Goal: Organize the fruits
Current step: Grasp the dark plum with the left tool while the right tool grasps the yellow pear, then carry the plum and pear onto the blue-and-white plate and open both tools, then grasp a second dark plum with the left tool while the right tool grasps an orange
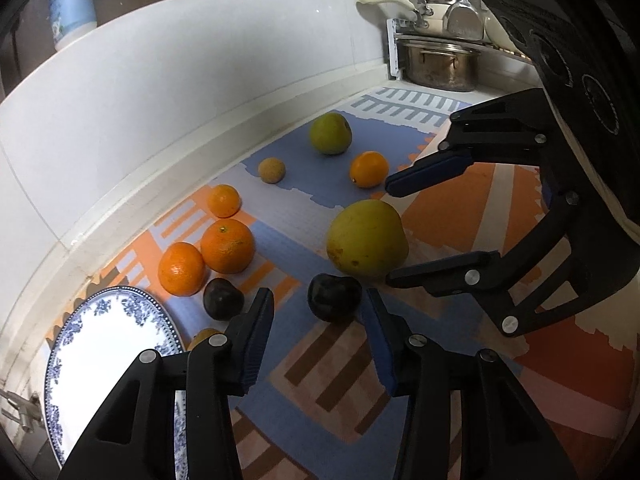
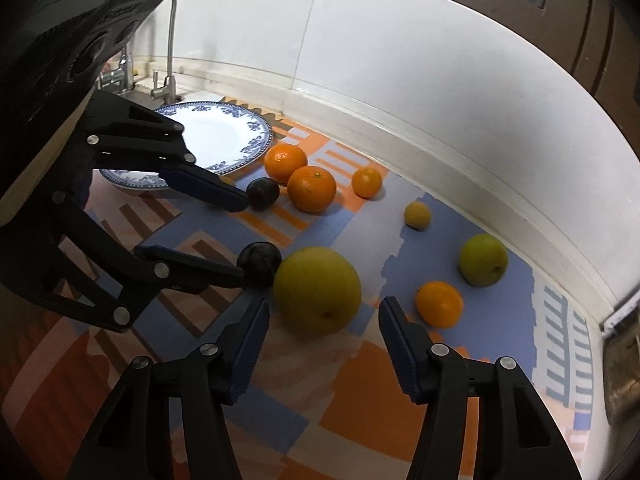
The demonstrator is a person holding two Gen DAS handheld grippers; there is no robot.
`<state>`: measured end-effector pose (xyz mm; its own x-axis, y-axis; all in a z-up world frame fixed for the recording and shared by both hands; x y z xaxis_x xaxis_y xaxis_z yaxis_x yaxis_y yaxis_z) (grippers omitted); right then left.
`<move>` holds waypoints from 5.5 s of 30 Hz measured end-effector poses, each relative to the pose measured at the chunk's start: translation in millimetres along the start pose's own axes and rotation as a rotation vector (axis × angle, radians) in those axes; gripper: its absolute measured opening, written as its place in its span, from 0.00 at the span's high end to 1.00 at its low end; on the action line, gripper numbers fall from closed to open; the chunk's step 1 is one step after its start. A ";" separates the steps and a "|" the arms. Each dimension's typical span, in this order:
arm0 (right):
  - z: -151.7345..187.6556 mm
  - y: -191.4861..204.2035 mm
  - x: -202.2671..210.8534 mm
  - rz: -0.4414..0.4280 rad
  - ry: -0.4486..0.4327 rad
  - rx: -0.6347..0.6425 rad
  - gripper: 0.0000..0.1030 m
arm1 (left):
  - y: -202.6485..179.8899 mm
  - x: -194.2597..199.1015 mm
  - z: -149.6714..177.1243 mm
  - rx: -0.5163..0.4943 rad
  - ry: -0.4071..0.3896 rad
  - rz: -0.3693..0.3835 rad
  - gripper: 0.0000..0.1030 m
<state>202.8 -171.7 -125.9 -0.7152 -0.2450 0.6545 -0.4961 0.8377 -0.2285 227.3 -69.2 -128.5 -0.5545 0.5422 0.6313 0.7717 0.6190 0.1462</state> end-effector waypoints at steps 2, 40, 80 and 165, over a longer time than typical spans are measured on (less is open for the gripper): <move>1.1 -0.5 -2.2 -0.010 0.003 0.005 0.44 | -0.1 -3.2 1.1 0.001 0.008 0.009 0.58; -2.1 1.6 3.9 -0.035 -0.047 -0.120 0.52 | 21.5 24.6 6.0 0.251 -0.039 -0.101 0.71; -100.4 102.1 -59.9 -0.251 -0.118 -0.108 0.52 | 132.7 95.4 97.3 0.604 0.011 -0.497 0.71; 22.0 -83.8 -6.3 0.261 -0.006 -0.661 0.37 | 44.6 -7.0 -14.1 0.362 0.051 -0.347 0.50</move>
<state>238.0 -251.1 -126.7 -0.7737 0.0032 0.6335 0.0932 0.9897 0.1088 270.0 -53.4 -115.6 -0.7363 0.2470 0.6300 0.3821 0.9201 0.0858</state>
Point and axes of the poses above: each gripper's, at about its wrist camera, not at the fingertips, and x roughly against the way its jaws point, y to its left, z to its underside, the point moved 1 cm from there along -x, roughly the way its jaws point, and after that the axes turned 7 degrees about -y, right-handed, at the moved point
